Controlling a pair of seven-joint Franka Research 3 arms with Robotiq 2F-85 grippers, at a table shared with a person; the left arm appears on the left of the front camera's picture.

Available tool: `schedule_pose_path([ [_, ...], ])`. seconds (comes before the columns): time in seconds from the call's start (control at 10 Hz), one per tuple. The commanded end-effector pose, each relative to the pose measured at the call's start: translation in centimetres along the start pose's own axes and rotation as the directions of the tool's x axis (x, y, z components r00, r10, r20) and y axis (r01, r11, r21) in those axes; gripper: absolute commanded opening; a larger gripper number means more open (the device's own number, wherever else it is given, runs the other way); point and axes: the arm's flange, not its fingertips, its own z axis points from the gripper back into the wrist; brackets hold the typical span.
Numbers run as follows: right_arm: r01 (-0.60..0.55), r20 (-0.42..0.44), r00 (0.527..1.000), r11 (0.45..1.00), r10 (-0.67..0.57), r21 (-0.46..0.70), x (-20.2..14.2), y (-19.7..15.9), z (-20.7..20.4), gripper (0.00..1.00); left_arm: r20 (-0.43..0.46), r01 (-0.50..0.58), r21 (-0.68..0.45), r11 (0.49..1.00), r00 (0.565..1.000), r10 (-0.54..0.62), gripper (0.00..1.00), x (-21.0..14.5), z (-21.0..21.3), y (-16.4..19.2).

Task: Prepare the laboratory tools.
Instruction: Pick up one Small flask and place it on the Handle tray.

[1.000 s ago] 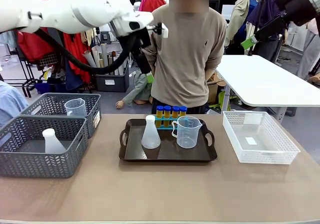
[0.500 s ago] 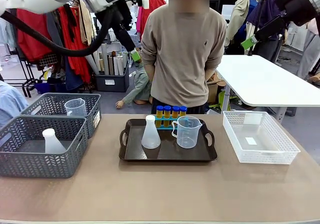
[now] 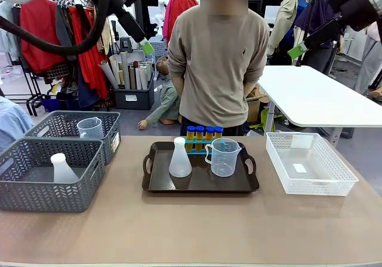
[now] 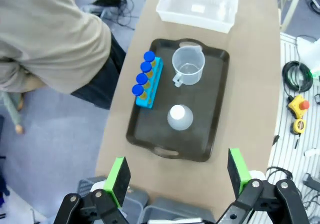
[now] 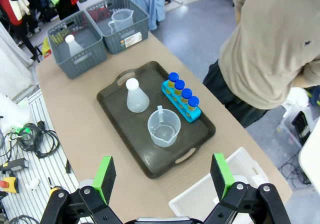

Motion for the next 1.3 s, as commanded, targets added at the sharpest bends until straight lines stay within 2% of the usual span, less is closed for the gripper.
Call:
schedule_pose_path([
  [0.0,0.001,0.021,1.0,1.0,-0.001,0.014,0.1,0.0,0.1,1.0,0.022,-0.005,0.037,0.999,1.0,0.004,1.0,-1.4,1.8,-0.8],
  [0.3,0.001,0.021,1.0,1.0,-0.001,0.014,0.1,0.0,0.1,1.0,0.032,-0.019,0.098,0.995,0.999,0.016,1.0,-1.8,3.5,-1.0],
  [0.6,0.001,0.021,1.0,1.0,-0.001,0.014,0.1,0.0,0.1,1.0,0.035,-0.026,0.109,0.994,0.999,0.022,1.0,-2.0,3.7,-0.9],
  [0.8,0.001,0.021,1.0,1.0,-0.001,0.014,0.1,0.0,0.1,1.0,0.005,-0.03,0.129,0.991,1.0,0.03,1.0,-2.0,3.5,-0.7],
  [0.9,0.001,0.021,1.0,1.0,-0.001,0.014,0.1,0.0,0.1,1.0,0.035,-0.02,0.091,0.996,0.999,0.017,1.0,-1.3,3.9,-0.1],
  [1.2,0.001,0.021,1.0,1.0,-0.001,0.014,0.1,0.0,0.1,1.0,0.035,-0.02,0.091,0.996,0.999,0.017,1.0,-1.3,3.9,-0.1],
])
